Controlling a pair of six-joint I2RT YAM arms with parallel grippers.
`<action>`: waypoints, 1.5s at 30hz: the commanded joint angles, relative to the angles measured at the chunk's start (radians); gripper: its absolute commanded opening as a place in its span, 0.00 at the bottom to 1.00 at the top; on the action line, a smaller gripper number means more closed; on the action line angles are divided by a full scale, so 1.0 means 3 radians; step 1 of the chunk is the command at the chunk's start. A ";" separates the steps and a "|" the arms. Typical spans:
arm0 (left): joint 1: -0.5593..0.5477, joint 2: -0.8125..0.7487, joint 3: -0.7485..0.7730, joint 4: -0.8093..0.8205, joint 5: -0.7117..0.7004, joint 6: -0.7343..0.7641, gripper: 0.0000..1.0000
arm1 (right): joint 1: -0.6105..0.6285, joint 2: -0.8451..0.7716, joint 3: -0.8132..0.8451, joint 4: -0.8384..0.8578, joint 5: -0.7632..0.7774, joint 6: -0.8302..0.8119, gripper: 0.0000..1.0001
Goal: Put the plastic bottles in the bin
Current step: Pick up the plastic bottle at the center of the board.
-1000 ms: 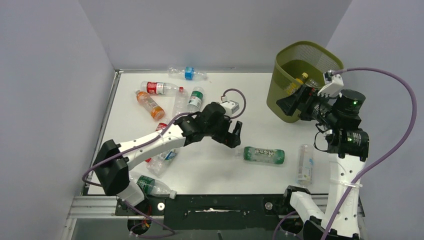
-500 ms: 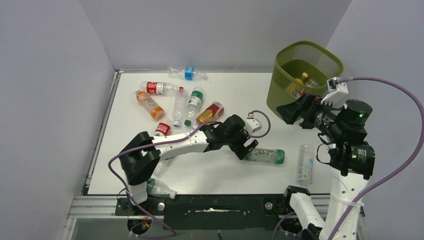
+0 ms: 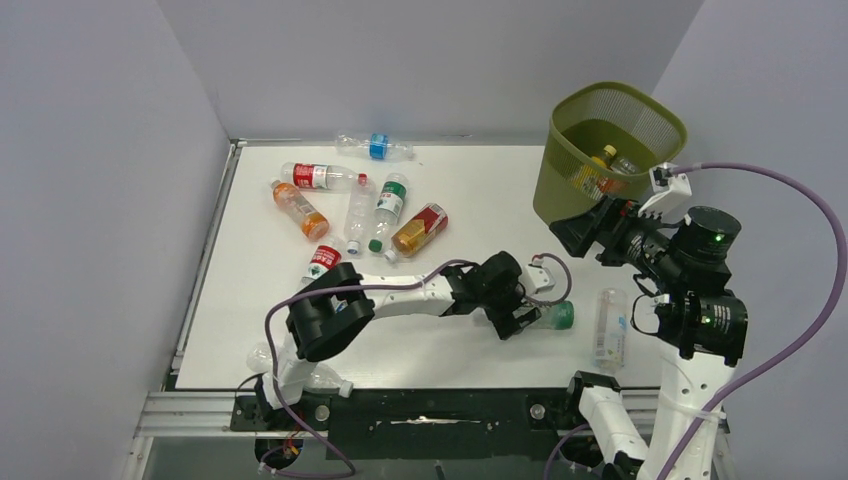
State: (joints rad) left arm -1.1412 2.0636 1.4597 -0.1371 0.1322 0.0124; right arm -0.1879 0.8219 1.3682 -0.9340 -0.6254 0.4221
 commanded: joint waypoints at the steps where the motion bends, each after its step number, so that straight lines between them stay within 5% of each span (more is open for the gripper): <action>1: -0.0059 0.0086 0.0068 0.0247 0.0009 0.0088 0.91 | 0.0028 -0.0052 -0.0080 0.0093 -0.0081 -0.0012 1.00; 8: -0.0071 0.0029 -0.0074 0.0246 -0.0204 0.0027 0.56 | 0.0028 -0.0031 -0.0125 0.0169 -0.0112 0.0012 1.00; 11: -0.0067 -0.0119 -0.0211 0.0288 -0.0309 -0.0039 0.50 | 0.0030 -0.0004 -0.0136 0.0236 -0.0114 0.0050 1.00; 27: 0.0217 -0.1518 -0.1464 0.1056 -0.0640 -0.0875 0.49 | 0.0023 0.0092 -0.0427 0.0685 -0.0136 0.0473 1.00; 45: 0.0501 -0.1986 -0.1625 0.1769 -0.0131 -0.1456 0.50 | 0.0022 0.0083 -0.0988 0.1003 -0.0399 0.0744 0.98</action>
State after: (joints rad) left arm -0.9993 1.5120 0.9600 0.2672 0.0353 -0.3756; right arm -0.1879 0.8558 1.0962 -0.7414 -0.6651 0.6014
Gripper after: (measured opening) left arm 0.588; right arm 0.989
